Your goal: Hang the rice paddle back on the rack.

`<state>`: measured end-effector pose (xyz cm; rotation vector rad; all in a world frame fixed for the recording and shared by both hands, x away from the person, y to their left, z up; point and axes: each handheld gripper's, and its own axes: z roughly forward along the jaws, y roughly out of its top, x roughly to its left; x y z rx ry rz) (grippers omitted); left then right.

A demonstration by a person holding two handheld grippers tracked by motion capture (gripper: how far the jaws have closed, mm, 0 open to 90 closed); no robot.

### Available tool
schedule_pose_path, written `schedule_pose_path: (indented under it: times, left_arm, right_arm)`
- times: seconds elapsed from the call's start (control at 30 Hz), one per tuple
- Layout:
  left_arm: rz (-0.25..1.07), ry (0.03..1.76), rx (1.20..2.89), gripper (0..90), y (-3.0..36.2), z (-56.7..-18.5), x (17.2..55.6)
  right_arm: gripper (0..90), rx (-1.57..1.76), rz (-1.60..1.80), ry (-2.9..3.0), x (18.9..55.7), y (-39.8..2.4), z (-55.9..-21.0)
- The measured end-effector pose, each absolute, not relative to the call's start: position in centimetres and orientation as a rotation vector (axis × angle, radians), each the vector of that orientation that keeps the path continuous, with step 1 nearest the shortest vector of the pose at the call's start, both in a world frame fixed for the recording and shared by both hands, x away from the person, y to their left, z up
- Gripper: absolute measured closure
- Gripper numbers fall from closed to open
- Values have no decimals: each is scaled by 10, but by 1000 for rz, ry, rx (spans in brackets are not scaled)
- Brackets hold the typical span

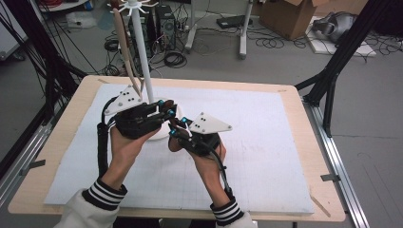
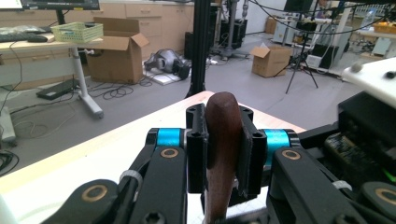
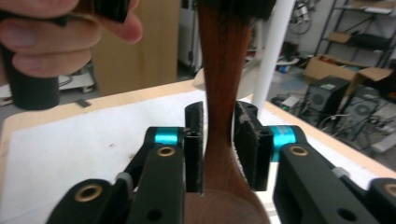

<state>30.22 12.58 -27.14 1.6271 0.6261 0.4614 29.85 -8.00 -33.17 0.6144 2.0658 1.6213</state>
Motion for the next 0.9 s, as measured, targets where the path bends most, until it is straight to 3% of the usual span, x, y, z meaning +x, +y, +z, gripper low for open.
schedule_pose_path:
  times: [0.23,0.6,0.9]
  left_arm:
    - [463,584,1644,770,127,-269,302]
    - [401,466,1672,771,136,-268,305]
    - [312,358,1682,771,144,-267,311]
  right_arm:
    - [430,595,1626,2092,302,-79,-333]
    - [154,451,1712,2201,308,-90,-331]
    - [121,369,1781,2274,313,-100,-325]
